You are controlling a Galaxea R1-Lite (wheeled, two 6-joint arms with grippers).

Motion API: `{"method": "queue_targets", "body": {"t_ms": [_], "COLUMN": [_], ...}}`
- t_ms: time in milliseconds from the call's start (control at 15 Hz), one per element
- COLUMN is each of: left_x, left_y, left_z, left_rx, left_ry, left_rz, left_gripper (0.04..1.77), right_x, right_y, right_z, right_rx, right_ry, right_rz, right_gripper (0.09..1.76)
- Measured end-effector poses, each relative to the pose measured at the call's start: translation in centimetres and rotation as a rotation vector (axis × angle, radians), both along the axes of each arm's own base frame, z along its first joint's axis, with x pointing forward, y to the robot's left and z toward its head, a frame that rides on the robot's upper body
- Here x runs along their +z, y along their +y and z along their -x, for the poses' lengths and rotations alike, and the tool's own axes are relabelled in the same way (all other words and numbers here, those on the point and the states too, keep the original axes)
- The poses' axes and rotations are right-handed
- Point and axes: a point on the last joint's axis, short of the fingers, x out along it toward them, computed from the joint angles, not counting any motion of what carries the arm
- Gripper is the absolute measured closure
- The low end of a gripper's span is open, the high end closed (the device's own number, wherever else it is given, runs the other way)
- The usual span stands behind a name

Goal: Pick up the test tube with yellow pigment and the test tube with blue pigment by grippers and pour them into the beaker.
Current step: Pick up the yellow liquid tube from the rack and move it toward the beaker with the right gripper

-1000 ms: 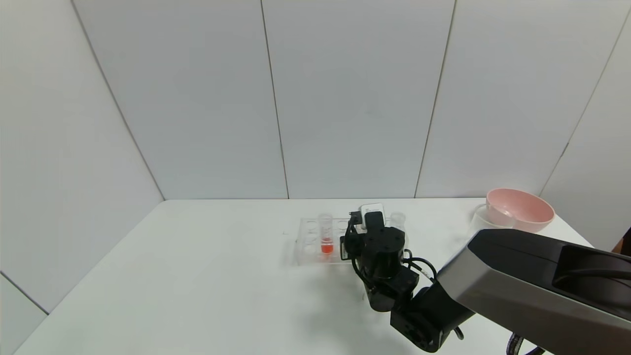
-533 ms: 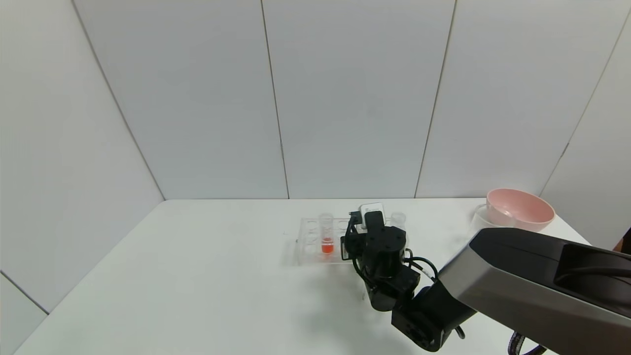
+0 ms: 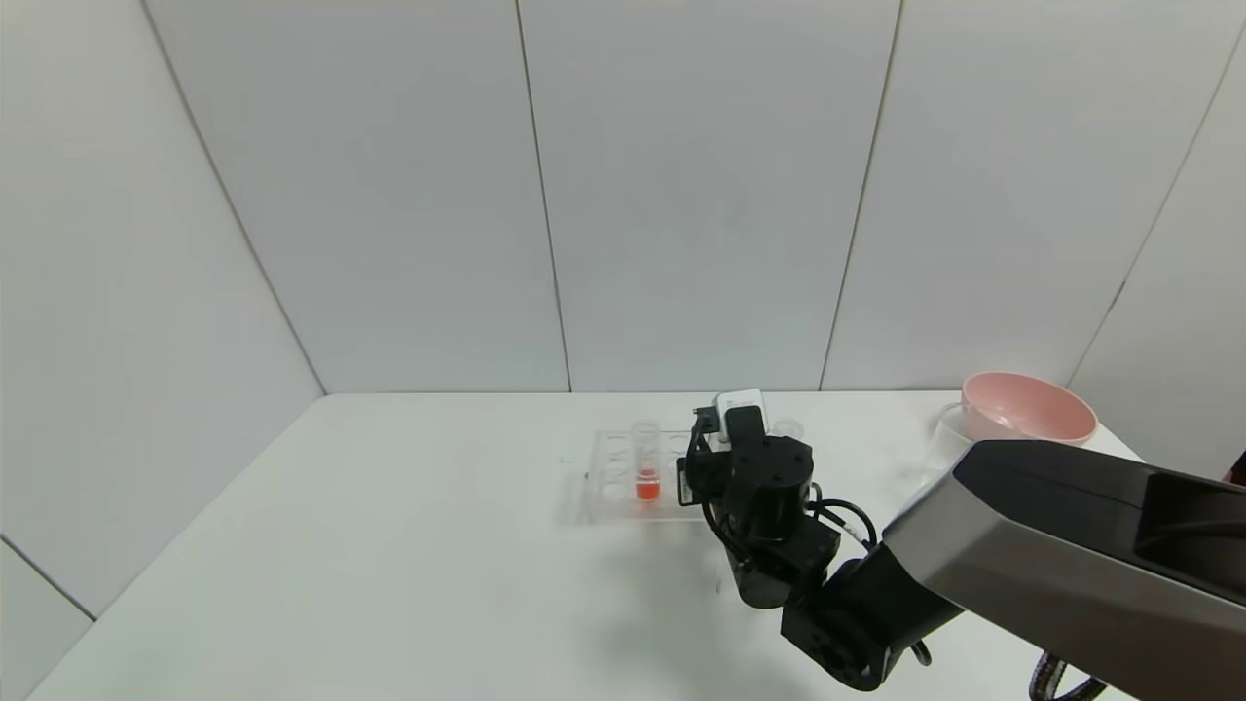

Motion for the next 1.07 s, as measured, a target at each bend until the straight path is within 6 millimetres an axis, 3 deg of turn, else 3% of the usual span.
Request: {"method": "queue_targets", "body": {"t_ms": [600, 1067], "left_x": [0.0, 0.0], "left_y": [0.0, 0.0], "left_z": [0.0, 0.0], "left_rx": [0.0, 0.001], "left_ry": [0.0, 0.0], "left_rz": [0.0, 0.0], "left_gripper": [0.05, 0.05], "right_x": [4.7, 5.5], "right_y": [-0.3, 0.3], "right_z": [2.3, 3.1], "right_rx": [0.019, 0.051], "right_ry": [-0.066, -0.079], "right_rz": [-0.005, -0.017], "right_gripper": [1.25, 1.25]}}
